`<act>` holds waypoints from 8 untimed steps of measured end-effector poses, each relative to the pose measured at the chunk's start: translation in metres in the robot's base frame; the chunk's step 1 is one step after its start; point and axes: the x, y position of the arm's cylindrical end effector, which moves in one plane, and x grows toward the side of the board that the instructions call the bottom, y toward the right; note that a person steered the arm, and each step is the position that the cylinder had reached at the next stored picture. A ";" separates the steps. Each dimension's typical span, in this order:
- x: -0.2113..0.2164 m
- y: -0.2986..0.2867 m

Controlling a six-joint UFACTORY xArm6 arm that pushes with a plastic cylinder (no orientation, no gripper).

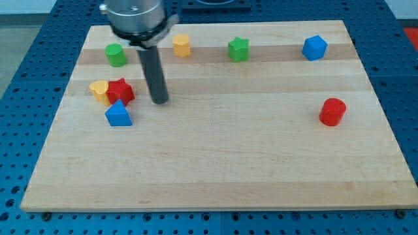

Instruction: Move your arm at green circle

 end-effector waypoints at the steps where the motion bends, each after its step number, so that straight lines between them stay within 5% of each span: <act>1: -0.026 0.039; 5: -0.191 0.085; 7: -0.198 0.006; 8: -0.166 -0.049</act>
